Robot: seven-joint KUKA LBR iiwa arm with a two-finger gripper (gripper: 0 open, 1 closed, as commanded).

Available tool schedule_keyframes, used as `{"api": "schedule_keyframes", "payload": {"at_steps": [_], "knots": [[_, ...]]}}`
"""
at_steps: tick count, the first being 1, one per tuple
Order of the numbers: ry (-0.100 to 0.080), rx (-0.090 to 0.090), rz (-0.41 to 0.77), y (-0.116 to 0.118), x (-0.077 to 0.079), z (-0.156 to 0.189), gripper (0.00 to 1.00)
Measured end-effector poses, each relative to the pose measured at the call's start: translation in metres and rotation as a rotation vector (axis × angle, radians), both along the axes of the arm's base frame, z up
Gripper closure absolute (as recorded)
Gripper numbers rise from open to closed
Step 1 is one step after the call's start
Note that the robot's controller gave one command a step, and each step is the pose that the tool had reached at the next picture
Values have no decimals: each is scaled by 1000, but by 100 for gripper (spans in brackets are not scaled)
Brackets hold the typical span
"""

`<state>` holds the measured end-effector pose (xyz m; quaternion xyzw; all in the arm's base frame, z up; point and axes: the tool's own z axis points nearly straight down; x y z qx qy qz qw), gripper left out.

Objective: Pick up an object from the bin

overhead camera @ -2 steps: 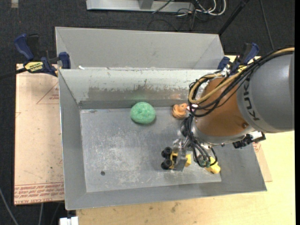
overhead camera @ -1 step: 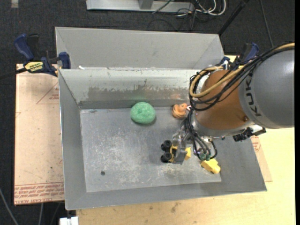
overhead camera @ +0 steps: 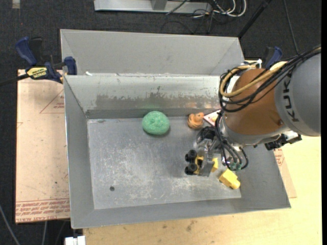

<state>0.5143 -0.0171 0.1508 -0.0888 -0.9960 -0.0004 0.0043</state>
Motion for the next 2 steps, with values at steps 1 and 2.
{"api": "schedule_keyframes", "payload": {"at_steps": [1,2], "knots": [[-20,-2,11,17,-2,-24,100],[1,0,16,4,-3,0,100]]}}
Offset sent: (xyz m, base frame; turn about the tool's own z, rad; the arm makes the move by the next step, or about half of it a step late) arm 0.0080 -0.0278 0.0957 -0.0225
